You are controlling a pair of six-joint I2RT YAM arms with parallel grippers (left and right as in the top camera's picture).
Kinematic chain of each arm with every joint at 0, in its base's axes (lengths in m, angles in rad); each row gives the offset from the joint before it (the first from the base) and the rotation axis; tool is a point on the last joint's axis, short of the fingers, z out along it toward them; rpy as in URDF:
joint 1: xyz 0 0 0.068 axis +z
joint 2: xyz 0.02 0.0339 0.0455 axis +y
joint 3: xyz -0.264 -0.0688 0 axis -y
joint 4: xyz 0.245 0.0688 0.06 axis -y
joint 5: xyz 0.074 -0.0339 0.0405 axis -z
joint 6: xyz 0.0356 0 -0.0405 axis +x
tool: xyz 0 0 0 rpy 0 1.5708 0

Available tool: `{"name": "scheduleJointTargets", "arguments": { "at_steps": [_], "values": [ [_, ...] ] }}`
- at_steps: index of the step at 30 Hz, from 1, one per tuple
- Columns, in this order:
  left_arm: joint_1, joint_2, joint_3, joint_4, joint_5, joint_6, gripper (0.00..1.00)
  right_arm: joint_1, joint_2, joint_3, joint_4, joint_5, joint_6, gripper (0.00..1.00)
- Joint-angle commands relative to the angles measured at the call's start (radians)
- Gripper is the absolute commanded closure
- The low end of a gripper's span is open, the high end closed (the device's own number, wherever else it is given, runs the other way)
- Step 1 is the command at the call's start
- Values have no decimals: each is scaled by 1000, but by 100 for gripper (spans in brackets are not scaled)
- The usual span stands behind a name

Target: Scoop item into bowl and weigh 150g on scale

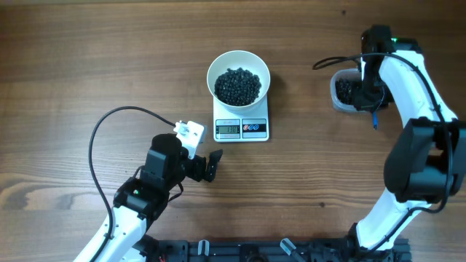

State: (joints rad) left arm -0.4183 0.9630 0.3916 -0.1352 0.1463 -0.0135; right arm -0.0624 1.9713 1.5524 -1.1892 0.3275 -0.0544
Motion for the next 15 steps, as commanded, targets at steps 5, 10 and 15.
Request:
{"name": "scheduleJointTargets", "arguments": {
  "at_steps": [5, 10, 15],
  "values": [
    [4, -7, -3, -1, -6, -10, 0, -5, 29, -6, 13, -60, -60, 96],
    [4, -7, -3, -1, -6, -10, 0, -3, 81, -6, 16, -22, -48, 96],
    [4, -7, -3, -1, -6, -10, 0, 18, 84, -6, 17, -164, -90, 96]
  ]
}}
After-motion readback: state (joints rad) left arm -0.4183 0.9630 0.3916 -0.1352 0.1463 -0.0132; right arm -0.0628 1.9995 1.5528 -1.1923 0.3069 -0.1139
